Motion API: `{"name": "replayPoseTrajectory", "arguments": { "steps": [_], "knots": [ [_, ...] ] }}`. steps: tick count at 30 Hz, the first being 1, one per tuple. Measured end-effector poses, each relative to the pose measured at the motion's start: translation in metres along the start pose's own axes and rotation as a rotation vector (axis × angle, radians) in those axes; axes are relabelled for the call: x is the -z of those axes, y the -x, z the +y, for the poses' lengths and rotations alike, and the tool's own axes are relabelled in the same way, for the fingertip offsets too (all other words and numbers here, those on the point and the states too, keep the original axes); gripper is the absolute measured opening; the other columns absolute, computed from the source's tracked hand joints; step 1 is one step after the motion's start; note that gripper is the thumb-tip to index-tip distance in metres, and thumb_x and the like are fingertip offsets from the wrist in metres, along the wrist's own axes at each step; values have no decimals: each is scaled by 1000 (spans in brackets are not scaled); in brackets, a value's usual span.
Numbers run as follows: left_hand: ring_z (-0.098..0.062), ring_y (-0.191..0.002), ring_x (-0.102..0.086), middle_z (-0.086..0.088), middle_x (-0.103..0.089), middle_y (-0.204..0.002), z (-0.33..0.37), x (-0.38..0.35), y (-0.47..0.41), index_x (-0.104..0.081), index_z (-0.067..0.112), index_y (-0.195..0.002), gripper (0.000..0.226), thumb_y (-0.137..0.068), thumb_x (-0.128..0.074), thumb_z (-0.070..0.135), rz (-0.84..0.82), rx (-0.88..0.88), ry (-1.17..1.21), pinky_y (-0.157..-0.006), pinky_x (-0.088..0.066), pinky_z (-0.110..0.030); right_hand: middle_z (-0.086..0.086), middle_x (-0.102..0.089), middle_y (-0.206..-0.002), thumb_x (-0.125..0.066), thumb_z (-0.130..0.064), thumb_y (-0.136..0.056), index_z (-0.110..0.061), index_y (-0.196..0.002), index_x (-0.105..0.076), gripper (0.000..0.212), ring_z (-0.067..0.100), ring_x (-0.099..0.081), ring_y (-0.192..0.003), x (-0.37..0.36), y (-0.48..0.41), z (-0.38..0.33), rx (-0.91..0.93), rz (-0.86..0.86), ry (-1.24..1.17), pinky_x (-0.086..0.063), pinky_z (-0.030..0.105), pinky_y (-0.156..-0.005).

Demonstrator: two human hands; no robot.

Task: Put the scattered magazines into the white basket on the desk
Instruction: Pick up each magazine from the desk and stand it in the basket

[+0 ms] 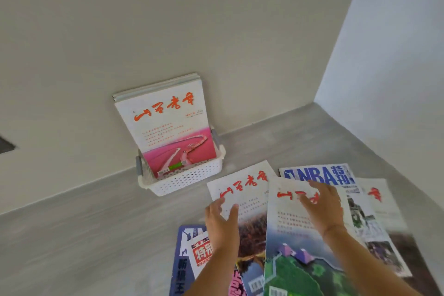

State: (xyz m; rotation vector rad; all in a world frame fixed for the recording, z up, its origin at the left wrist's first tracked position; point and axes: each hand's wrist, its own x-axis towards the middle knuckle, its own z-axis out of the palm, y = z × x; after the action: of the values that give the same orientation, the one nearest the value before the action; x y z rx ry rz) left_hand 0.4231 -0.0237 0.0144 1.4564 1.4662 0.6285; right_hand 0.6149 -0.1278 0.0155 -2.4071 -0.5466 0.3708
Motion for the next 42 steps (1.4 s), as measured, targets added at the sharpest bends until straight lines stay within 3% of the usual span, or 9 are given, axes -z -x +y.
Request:
{"name": "replayPoseTrajectory", "arguments": {
  "steps": [8, 15, 20, 24, 29, 33, 36, 38, 42],
  "knots": [
    [-14, -84, -63, 2, -68, -95, 3, -55, 41, -64, 17, -102, 19, -85, -62, 26, -353, 103, -52, -56, -42, -16, 20, -50, -130, -71, -21, -79, -5, -127, -50, 55, 35, -47, -119, 40, 55, 93, -271, 24, -30, -40, 46, -104],
    [-34, -107, -60, -16, -66, -113, 15, -78, 40, -64, 9, -113, 32, -85, -64, 23, -499, 272, -67, -95, -49, -40, 16, -59, -122, -67, -10, -81, -2, -129, -49, 51, 31, -56, -109, 47, 65, 104, -365, 1, -349, -44, 37, -95],
    [-31, -111, -55, -15, -63, -118, 19, -82, 37, -61, 5, -98, 19, -82, -67, 14, -581, 337, -86, -101, -43, -43, 16, -67, -93, -58, -6, -87, -1, -110, -60, 23, 25, -54, -60, 61, 60, 114, -430, -111, -392, -49, 31, -61],
    [-32, -109, -56, -17, -63, -114, 18, -77, 34, -57, 4, -90, 16, -80, -69, 8, -599, 371, -51, -99, -44, -40, 22, -62, -108, -55, -2, -89, 5, -105, -60, 18, 29, -56, -86, 70, 57, 126, -422, -150, -419, -49, 33, -76],
    [-37, -111, -58, -22, -63, -117, 13, -69, 36, -61, -1, -101, 20, -81, -64, -2, -649, 364, 109, -97, -45, -39, 23, -61, -85, -48, -3, -93, 4, -103, -54, 14, 16, -37, -27, 72, 58, 118, -402, -175, -651, -38, 21, -29],
    [-26, -102, -61, -12, -65, -116, 22, -50, 30, -60, 6, -113, 26, -88, -57, 4, -566, 166, 105, -90, -52, -38, 20, -55, -68, -48, -6, -93, 2, -100, -56, 13, 16, -30, -30, 70, 49, 89, -324, -161, -738, -31, 21, -29],
    [-21, -92, -65, -7, -68, -108, 41, -27, 10, -66, 16, -102, 18, -90, -55, 9, -464, 53, 143, -83, -54, -34, 16, -65, -82, -54, -4, -89, -5, -90, -64, 11, 15, -47, -42, 76, 31, 50, -193, -123, -710, -42, 23, -37],
    [-13, -85, -68, -1, -71, -101, 58, -5, -6, -69, 18, -102, 19, -88, -59, 9, -389, -6, 191, -76, -56, -27, 8, -70, -84, -58, -3, -85, -9, -84, -68, 12, 6, -62, -62, 79, 13, 15, -71, -82, -647, -49, 12, -51],
    [-5, -78, -67, 5, -73, -93, 93, 51, -40, -73, 26, -90, 17, -83, -66, 12, -203, -138, 220, -63, -52, -15, -12, -68, -71, -63, -7, -82, -17, -86, -70, 12, -9, -62, -57, 78, -17, -69, 155, -109, -612, -44, 3, -51]
  ]
}}
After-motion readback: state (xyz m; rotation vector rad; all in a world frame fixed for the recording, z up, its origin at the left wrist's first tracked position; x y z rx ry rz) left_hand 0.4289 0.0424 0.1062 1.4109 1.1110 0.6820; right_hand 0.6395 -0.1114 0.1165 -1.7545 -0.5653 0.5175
